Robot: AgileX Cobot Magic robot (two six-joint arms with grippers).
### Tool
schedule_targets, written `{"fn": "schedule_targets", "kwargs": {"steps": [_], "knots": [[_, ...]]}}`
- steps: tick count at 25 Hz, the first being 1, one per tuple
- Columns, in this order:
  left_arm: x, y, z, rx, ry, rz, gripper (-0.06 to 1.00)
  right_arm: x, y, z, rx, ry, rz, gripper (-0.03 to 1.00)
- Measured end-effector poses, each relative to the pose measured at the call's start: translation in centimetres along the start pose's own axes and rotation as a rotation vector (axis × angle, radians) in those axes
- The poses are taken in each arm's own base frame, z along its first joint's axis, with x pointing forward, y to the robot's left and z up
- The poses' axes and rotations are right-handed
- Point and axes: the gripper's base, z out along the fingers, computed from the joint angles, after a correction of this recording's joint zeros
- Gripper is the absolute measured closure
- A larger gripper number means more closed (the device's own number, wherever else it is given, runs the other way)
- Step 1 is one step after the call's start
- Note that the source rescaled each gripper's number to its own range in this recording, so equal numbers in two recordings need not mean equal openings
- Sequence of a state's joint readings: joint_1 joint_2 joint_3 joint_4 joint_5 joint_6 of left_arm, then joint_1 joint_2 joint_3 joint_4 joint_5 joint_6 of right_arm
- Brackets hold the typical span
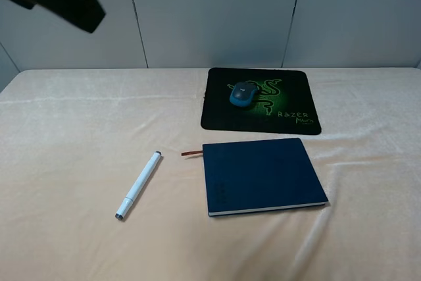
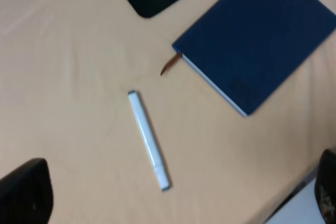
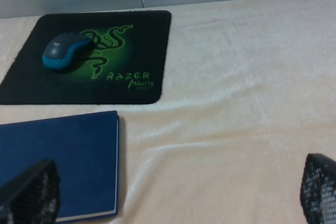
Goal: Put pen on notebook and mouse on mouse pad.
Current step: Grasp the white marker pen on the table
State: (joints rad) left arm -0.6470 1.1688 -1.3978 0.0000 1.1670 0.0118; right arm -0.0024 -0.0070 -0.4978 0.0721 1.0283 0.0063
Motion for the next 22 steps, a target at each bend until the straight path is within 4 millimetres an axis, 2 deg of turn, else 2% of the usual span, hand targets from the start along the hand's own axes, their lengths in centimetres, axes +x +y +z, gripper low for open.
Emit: {"fn": "schedule_targets", "kwargs": {"steps": [3,8,13,17,22], "knots": [[3.3,-0.1,-2.0,-0.001,-0.043,0.028,-0.06,0.0,0.0,0.0,0.0,0.0,0.0,-0.03],[8.4,-0.1,-3.1,-0.002,-0.069,0.049,-0.06,0.0,0.0,0.0,0.0,0.0,0.0,-0.03],[13.4,0.1,-2.5,-0.017,-0.067,0.03,-0.06,0.0,0.0,0.0,0.0,0.0,0.0,-0.03],[17.2,0.6,-1.9,-0.076,-0.084,-0.051,-0.06,0.0,0.0,0.0,0.0,0.0,0.0,-0.03],[20.7,0.8,-0.8,-0.176,-0.163,-0.167,-0.06,0.0,0.0,0.0,0.0,0.0,0.0,-0.03]]}}
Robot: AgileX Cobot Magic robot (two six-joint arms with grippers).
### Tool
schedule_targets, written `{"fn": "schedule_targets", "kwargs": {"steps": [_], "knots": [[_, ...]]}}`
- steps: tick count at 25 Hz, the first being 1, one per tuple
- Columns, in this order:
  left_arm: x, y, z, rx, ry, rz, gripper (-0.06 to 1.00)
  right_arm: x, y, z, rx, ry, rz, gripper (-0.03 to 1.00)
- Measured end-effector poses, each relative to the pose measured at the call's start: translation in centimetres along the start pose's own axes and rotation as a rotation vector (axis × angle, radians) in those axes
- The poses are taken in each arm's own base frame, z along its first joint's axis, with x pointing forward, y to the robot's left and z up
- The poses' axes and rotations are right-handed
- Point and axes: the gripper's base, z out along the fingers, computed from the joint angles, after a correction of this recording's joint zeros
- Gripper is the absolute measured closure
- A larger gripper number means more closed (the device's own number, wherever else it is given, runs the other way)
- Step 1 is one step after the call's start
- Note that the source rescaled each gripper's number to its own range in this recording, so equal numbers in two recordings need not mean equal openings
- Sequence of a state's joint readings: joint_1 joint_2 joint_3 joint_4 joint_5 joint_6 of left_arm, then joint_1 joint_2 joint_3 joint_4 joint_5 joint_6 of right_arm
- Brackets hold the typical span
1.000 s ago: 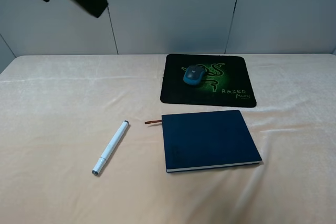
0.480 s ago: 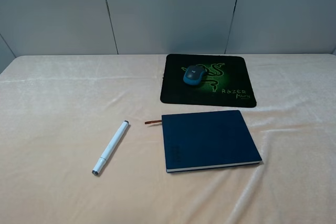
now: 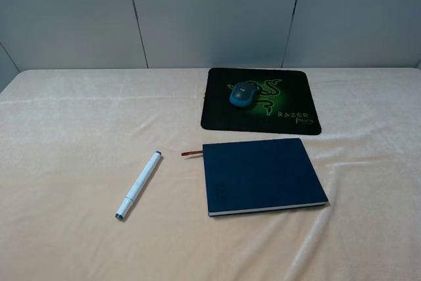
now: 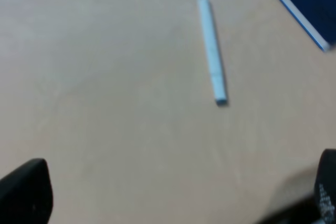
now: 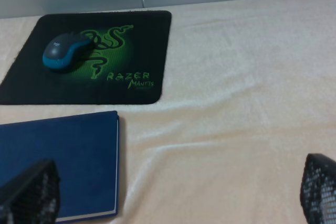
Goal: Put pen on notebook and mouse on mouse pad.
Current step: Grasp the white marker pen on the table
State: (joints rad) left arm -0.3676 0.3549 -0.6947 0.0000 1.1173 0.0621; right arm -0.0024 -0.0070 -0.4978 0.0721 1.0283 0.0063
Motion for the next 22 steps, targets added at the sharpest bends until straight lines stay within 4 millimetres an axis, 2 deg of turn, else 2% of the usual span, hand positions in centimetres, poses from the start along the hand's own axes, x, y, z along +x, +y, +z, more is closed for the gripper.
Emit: {"fn": "schedule_targets", "kwargs": {"steps": [10,17,22], "knots": [[4.9,0.0,2.0,-0.177,-0.11,-0.165,-0.06,0.0,0.0,0.0,0.0,0.0,0.0,-0.03],[6.0,-0.6,1.1,-0.248,-0.216,-0.201,-0.06,0.0,0.0,0.0,0.0,0.0,0.0,-0.03],[6.1,-0.6,1.0,-0.25,-0.219,-0.197,-0.06,0.0,0.0,0.0,-0.001,0.0,0.001,-0.03]]}}
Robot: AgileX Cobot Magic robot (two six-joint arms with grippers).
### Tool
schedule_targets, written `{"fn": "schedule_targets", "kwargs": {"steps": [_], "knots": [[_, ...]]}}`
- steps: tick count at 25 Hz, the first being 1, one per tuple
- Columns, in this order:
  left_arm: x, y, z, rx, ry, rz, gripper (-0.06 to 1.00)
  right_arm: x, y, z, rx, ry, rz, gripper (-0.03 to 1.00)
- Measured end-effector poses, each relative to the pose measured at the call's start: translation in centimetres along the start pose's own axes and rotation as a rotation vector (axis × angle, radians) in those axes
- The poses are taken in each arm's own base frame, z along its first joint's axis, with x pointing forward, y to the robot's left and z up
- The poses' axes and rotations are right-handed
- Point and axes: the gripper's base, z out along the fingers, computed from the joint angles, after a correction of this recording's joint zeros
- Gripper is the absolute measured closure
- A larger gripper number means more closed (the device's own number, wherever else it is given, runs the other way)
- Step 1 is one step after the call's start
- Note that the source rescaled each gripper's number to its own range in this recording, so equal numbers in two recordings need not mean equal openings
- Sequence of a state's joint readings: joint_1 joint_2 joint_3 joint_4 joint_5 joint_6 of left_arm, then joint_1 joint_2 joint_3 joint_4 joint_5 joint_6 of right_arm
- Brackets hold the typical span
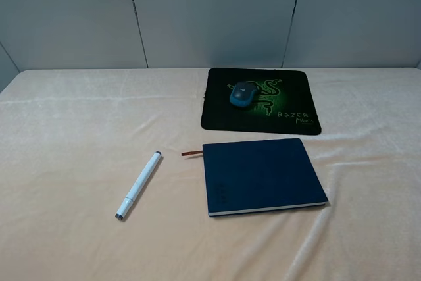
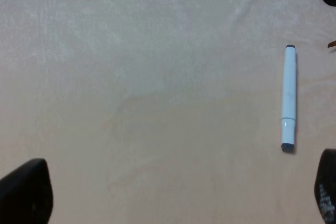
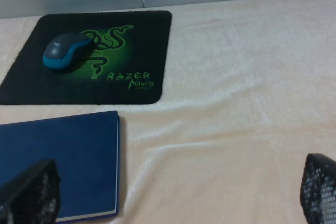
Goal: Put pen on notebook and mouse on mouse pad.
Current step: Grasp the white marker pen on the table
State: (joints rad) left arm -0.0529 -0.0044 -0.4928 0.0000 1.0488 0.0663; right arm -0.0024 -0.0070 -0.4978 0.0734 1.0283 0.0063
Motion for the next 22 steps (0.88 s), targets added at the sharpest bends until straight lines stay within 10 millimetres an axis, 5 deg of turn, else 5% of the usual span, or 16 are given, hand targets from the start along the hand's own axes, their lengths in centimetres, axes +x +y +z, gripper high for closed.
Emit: {"fn": "schedule_targets", "kwargs": {"steps": [22], "knots": [[0.0,0.0,0.0,0.0,0.0,0.0,-0.06,0.0,0.01,0.0,-0.002,0.0,0.001,-0.03]]}}
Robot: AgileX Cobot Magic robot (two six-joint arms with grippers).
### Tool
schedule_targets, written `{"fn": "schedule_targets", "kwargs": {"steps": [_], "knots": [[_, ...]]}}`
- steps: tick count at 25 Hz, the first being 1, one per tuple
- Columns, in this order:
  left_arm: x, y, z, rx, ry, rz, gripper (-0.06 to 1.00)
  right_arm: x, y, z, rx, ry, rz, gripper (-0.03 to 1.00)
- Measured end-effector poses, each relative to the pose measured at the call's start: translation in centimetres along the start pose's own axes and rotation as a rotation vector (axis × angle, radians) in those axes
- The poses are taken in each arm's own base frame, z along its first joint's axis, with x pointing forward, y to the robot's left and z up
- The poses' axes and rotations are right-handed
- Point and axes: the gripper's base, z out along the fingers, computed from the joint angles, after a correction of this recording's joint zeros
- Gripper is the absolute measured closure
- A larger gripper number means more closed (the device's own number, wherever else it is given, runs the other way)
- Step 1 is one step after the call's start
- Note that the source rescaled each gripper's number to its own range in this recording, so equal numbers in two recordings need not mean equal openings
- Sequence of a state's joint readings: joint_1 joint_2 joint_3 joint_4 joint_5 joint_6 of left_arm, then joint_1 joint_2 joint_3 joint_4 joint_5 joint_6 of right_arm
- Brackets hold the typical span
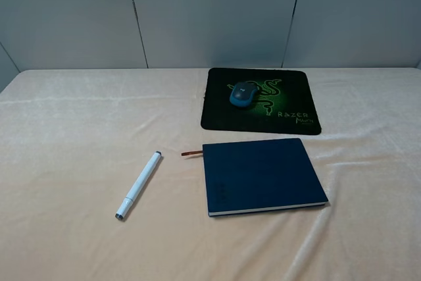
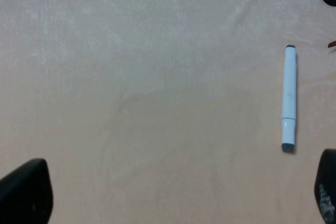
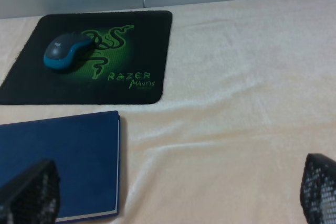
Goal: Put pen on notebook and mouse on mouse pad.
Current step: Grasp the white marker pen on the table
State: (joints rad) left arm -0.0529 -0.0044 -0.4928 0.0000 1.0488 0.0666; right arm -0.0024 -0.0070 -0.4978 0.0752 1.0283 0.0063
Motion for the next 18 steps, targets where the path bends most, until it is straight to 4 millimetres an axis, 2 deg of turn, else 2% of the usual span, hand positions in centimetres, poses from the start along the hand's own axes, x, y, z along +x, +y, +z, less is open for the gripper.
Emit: {"fn": "schedule_targets", "kwargs": {"steps": [18], "knots": [[0.01,0.0,0.0,0.0,0.001,0.0,-0.06,0.0,0.01,0.0,-0.001,0.0,0.0,-0.03]]}}
